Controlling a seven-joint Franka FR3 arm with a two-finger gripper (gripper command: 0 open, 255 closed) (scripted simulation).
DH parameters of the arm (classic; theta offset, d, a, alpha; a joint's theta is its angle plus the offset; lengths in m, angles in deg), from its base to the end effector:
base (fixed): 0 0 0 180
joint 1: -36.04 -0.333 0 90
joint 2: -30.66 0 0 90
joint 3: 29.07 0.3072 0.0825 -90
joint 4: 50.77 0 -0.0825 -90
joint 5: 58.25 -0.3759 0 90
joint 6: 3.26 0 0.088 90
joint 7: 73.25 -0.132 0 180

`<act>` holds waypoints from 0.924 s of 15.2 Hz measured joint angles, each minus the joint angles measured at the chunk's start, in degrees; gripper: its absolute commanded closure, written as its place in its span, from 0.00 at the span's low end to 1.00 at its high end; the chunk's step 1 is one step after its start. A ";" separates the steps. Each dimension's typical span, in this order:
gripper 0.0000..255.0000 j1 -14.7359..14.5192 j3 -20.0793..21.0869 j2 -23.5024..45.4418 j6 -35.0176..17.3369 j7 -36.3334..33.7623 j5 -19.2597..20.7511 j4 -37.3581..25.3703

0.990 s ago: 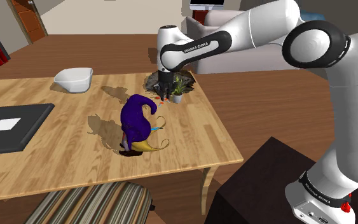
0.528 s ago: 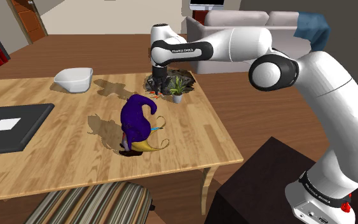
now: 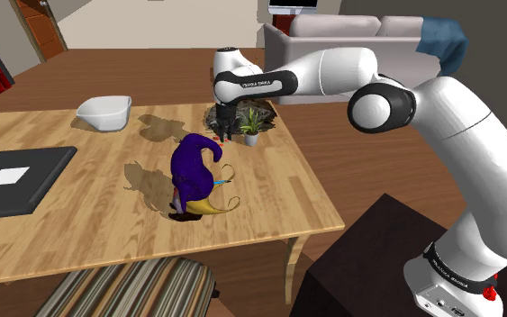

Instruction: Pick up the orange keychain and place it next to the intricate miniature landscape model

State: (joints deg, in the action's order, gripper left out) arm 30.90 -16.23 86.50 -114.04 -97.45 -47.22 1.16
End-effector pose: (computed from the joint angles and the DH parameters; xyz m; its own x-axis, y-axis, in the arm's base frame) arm 0.7632 0.1596 0.2823 0.9868 -0.1492 0.0631 -0.1476 -0.9886 -0.0292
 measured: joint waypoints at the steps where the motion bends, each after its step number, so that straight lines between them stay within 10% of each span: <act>1: 1.00 0.07 -0.04 0.23 -0.64 0.00 0.04 0.42; 14: 1.00 0.07 -0.45 3.53 -6.50 -0.43 0.55 3.01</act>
State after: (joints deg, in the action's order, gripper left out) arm 30.97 -16.69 90.03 -120.54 -97.88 -46.67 4.17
